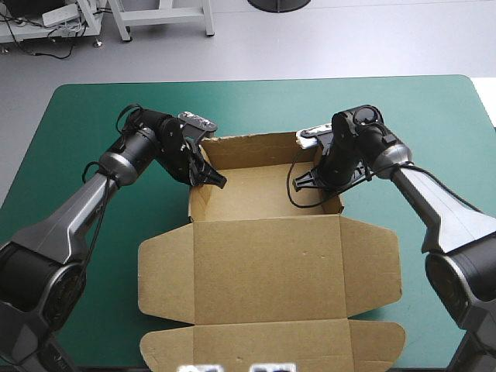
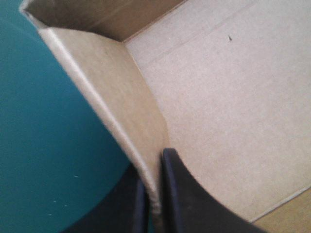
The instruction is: Fold the box
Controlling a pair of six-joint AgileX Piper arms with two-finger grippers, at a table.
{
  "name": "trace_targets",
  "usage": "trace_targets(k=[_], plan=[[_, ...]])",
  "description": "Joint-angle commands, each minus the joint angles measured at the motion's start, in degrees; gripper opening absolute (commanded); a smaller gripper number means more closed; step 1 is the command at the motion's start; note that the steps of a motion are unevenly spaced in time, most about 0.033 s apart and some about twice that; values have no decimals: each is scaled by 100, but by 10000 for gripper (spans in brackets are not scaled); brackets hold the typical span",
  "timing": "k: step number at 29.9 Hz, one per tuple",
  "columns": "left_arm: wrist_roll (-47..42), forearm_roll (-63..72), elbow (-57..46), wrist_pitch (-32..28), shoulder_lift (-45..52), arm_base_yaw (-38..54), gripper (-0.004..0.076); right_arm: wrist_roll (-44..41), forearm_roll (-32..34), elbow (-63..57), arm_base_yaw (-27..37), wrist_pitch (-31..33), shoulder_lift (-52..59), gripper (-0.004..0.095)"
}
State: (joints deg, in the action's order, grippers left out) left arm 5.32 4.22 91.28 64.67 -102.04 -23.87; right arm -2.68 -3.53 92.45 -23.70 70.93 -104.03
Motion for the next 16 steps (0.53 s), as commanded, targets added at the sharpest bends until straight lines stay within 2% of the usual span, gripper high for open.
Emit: trace_targets(k=[1, 16], plan=[[294, -7, 166, 100, 105, -64, -6, 414, -107, 32, 16, 44, 290, -25], [284, 94, 166, -157, 26, -64, 0, 610, -260, -50, 16, -62, 53, -25]])
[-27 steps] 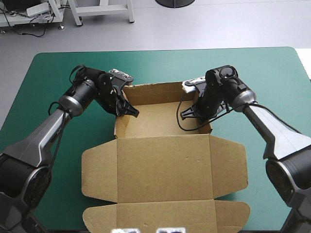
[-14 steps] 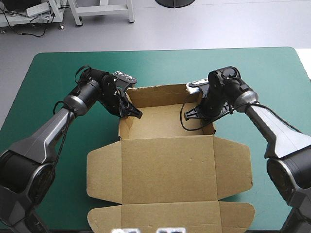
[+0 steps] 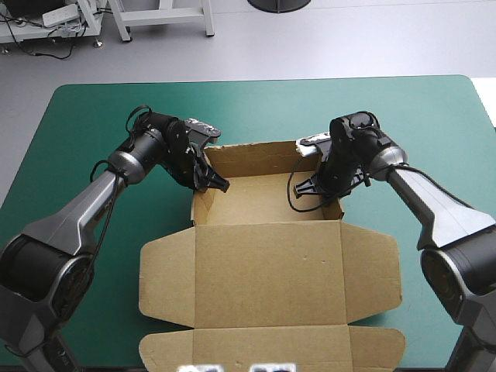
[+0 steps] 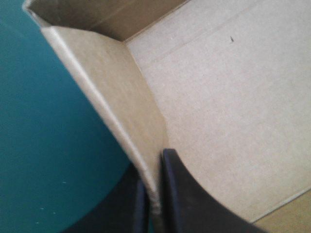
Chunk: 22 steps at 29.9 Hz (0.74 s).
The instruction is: Fold the box
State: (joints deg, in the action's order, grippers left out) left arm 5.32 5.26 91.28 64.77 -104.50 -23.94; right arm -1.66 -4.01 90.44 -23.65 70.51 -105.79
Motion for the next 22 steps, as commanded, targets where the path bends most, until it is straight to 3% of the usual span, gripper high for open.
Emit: trace_targets(k=[1, 6, 9, 13, 17, 19, 22], plan=[[284, -9, 166, -168, 272, -56, 7, 563, -271, 150, 11, -8, 183, -25], [284, -9, 166, -84, 272, -56, 118, 578, -294, 150, 11, -8, 83, -15], [284, -9, 166, 33, 272, -46, 216, 578, -294, 150, 11, 54, 83, 67], [284, -9, 166, 141, 272, -46, 327, 702, -309, 150, 11, 109, 83, 361], [284, -9, 166, 220, 272, -46, 362, 702, -333, 150, 11, 109, 83, 670], [273, 1, 166, 220, 296, -46, 362, 702, -333, 150, 11, 109, 83, 729], [273, 51, 223, 235, 356, -46, 362, 702, -310, 150, 11, 109, 83, 730]])
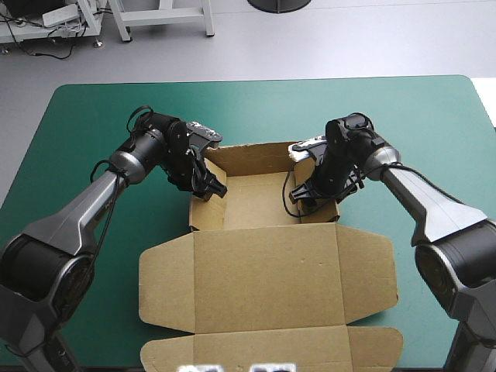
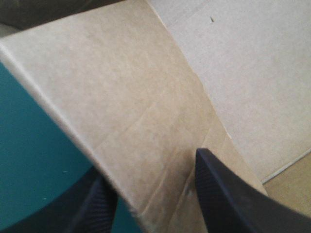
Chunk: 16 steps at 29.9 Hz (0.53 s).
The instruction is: Fold the box
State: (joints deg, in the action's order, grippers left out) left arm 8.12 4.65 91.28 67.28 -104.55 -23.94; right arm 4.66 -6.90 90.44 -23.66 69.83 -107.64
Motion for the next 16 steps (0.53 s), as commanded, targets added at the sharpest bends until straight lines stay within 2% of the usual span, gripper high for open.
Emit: trace_targets(k=[1, 13, 16], plan=[[-6, 117, 265, 27, 402, -46, 362, 69, -21, 150, 12, 177, 268, 730], [-122, -292, 351, 15, 793, -23, 362, 155, 338, 455, 12, 74, 845, 723], [-238, -361, 351, -176, 947, 46, 362, 170, 387, 543, 12, 48, 1086, 723]])
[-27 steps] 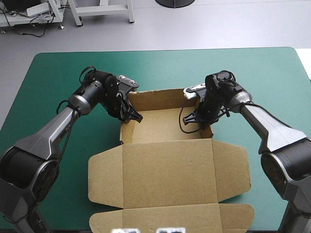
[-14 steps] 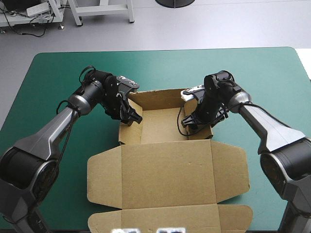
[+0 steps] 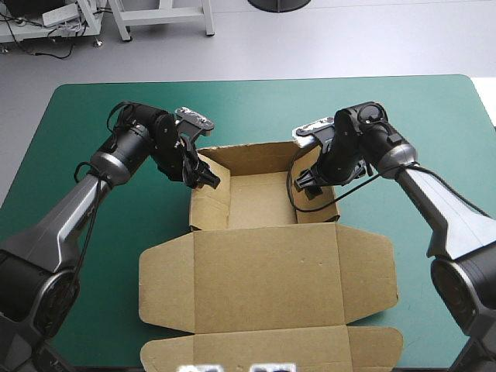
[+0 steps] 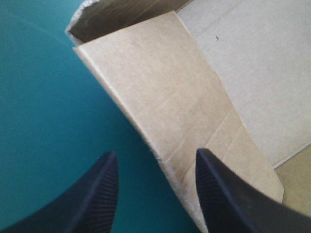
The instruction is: Fold the box
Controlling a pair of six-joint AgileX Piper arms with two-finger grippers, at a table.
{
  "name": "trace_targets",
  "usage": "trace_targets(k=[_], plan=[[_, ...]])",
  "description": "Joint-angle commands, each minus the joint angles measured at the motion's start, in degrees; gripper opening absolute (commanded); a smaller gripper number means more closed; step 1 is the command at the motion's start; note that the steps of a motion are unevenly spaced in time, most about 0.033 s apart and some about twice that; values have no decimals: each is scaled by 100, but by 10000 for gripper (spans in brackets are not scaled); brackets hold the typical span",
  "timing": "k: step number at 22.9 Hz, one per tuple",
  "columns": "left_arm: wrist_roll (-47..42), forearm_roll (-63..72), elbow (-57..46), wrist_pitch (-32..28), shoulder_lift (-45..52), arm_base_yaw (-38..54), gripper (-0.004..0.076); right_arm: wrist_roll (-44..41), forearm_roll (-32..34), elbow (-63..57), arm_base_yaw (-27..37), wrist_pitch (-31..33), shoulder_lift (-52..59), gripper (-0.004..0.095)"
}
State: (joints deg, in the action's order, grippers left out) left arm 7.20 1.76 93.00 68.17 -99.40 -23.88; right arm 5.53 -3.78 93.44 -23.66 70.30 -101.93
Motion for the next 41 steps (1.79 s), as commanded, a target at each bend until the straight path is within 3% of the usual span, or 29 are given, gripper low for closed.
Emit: trace_targets(k=[1, 5, 8, 12, 16, 18, 21, 31, 38, 40, 41], plan=[[-186, -71, 179, -444, 525, 84, 362, 102, 87, 252, 12, -46, 598, 723], [-201, -100, 179, -1024, 1125, 328, 362, 393, 82, 278, 12, -310, 1145, 722], [-123, -258, 144, -984, 1618, 847, 362, 582, 142, 278, 104, -290, 1575, 710], [288, -221, -169, -309, 2130, 1830, 361, 736, 156, 143, 368, -233, 1983, 669], [428, 195, -1385, -599, 2754, 2473, 317, 736, -130, 57, 372, -605, 1923, 646], [600, 405, -2012, -929, 3193, 2479, 293, 736, -395, 45, 372, -733, 1731, 646], [612, 390, -2389, -957, 3603, 2479, 287, 760, -567, 45, 372, -774, 1481, 646], [578, 249, -2675, -761, 4672, 2479, 287, 760, -525, 45, 372, -653, 578, 643], [540, 210, -3303, -1027, 5048, 2479, 287, 760, -690, 45, 372, -688, -71, 637], [540, 246, -3317, -1051, 5048, 2479, 287, 760, -805, 45, 372, -715, -95, 560], [540, 272, -3317, -1106, 5048, 2479, 287, 760, -814, 45, 372, -745, -95, 422]])
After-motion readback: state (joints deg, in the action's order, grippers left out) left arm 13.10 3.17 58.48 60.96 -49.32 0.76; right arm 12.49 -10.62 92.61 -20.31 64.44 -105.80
